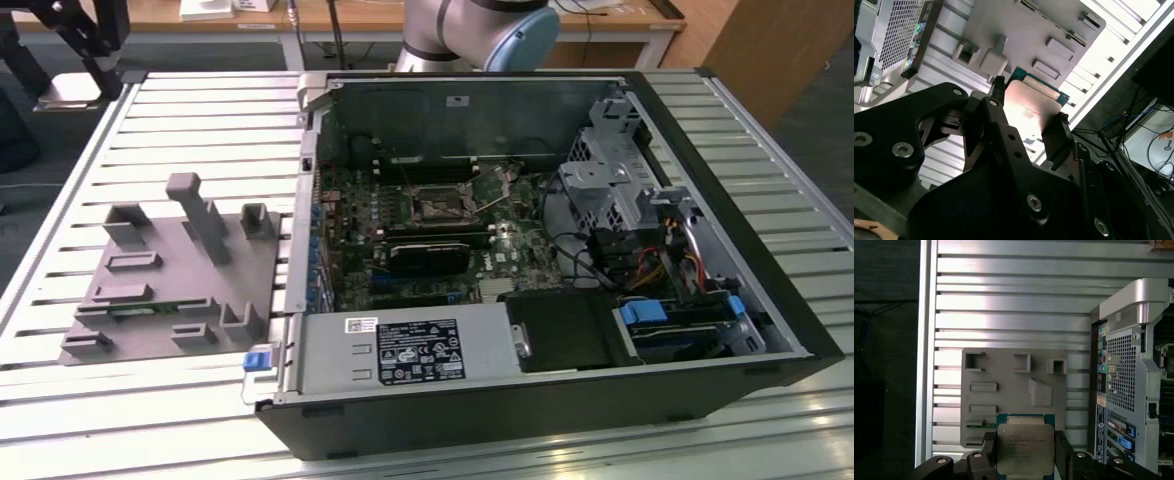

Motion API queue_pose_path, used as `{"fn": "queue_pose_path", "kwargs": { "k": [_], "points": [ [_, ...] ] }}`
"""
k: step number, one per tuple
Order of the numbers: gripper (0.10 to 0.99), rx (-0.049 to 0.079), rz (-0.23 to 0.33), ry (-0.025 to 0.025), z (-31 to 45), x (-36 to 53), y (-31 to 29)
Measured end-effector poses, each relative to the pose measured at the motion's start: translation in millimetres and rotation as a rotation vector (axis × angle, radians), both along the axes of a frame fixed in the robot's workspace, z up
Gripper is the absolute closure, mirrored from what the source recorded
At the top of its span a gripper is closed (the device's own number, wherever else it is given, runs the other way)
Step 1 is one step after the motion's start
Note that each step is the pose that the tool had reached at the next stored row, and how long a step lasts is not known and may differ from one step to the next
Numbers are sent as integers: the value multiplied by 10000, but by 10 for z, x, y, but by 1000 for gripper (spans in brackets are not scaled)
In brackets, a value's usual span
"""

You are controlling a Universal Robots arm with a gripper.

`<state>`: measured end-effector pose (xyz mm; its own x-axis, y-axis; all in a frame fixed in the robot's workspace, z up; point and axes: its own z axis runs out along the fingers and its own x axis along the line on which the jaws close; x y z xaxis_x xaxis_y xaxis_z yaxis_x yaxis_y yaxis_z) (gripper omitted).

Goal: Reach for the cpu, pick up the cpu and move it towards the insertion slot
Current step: 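Pick up the cpu and move it towards the insertion slot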

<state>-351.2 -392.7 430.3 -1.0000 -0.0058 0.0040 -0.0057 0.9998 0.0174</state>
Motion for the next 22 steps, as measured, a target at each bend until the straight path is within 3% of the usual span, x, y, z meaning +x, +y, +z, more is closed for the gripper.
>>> {"fn": "queue_pose_path", "kwargs": {
  "k": [22],
  "points": [
    [541,0,0,0,0,246,0]
  ]
}}
